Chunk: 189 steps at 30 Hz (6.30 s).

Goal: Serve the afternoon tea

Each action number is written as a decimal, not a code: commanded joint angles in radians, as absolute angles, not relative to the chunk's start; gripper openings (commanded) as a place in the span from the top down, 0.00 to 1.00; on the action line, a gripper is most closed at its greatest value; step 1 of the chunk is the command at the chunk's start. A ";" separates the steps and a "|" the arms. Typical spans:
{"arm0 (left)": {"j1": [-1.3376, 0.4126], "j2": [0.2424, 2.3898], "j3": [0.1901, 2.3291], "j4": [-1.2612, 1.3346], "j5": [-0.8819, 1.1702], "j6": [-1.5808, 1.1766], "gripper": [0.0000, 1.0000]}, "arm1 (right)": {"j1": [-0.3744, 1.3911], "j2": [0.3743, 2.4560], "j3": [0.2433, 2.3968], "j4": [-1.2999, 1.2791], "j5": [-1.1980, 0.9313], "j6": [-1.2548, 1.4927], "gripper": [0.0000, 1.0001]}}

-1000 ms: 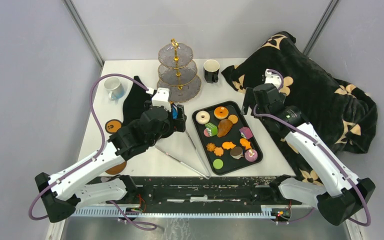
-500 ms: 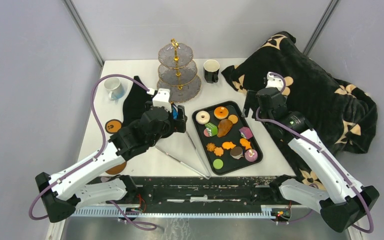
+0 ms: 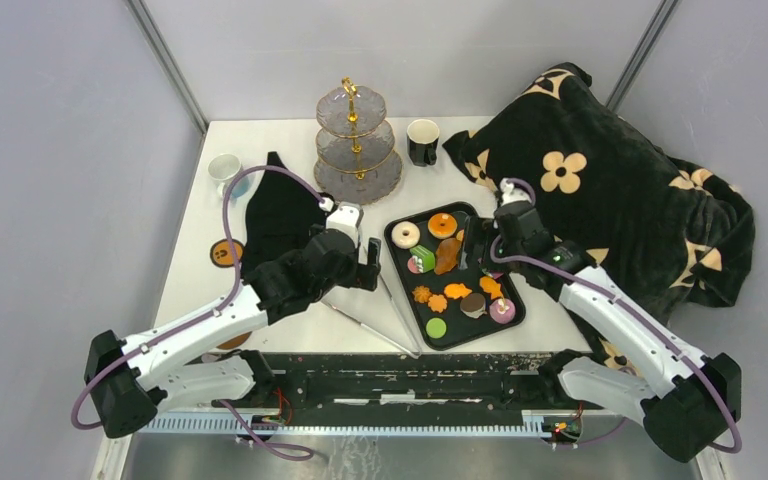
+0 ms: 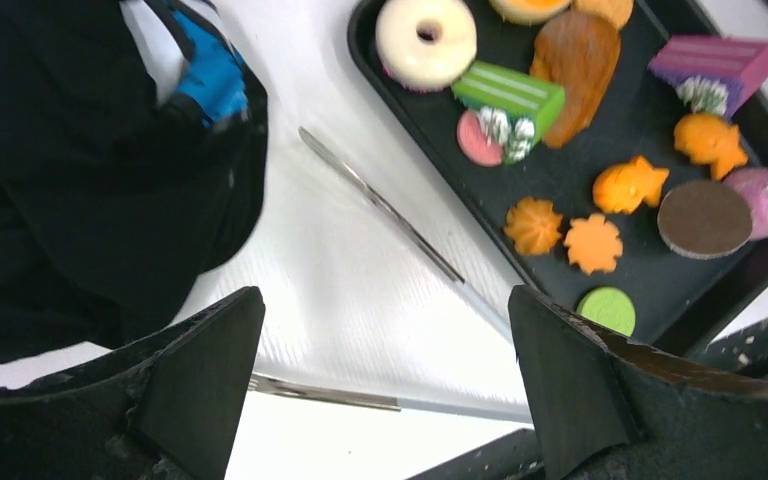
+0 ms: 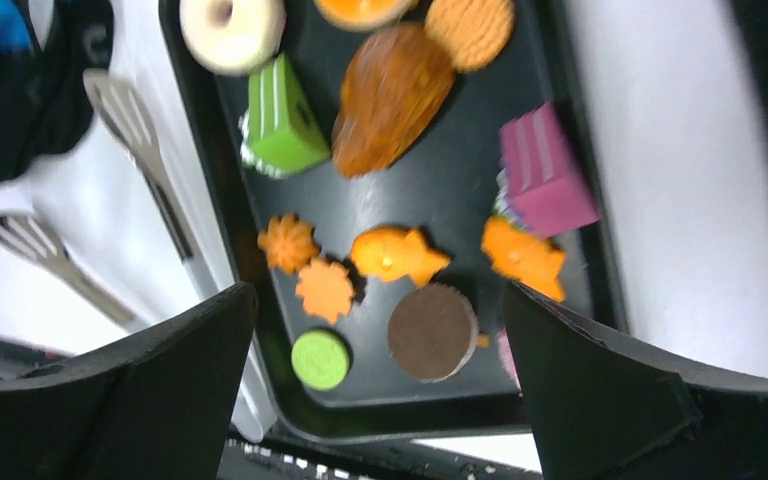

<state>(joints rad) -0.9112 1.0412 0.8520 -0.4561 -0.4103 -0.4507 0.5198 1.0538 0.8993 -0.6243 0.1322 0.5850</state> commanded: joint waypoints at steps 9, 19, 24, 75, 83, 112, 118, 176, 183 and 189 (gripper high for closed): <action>-0.807 1.137 1.011 -0.527 -0.319 -0.453 0.01 | 0.728 1.167 0.872 -0.536 0.073 0.676 0.01; -0.485 1.256 1.352 -0.586 -0.134 -0.433 0.01 | 0.728 1.179 1.022 -0.681 0.340 0.564 0.00; -0.389 1.416 1.618 -0.616 -0.099 -0.402 0.00 | 0.727 1.165 1.054 -0.708 0.360 0.569 0.00; -0.536 2.146 2.388 -0.602 -0.668 -0.205 0.93 | 0.727 1.188 1.048 -0.723 0.329 0.552 0.00; -0.572 2.093 2.331 -0.653 -0.692 -0.256 0.97 | 0.728 1.196 1.053 -0.732 0.303 0.552 0.01; -0.654 1.951 2.091 -0.616 -0.585 -0.413 0.97 | 0.728 1.083 0.970 -0.744 0.276 0.616 0.00; -0.656 1.940 2.070 -0.575 -0.535 -0.407 0.97 | 0.728 1.050 0.956 -0.752 0.284 0.625 0.00; -0.359 1.540 0.921 -0.417 -0.109 -0.513 0.41 | 1.198 1.520 0.981 -0.411 0.386 0.742 0.40; -0.311 1.676 1.112 -0.449 -0.231 -0.474 0.41 | 1.200 1.608 1.024 -0.405 0.336 0.740 0.39; -0.297 1.699 1.198 -0.475 -0.195 -0.449 0.40 | 1.200 1.651 1.029 -0.408 0.347 0.738 0.36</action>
<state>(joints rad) -0.3016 1.7206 1.1381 -0.4831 -0.1864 -0.5072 1.2007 1.6386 0.9874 -0.4263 0.3405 0.7368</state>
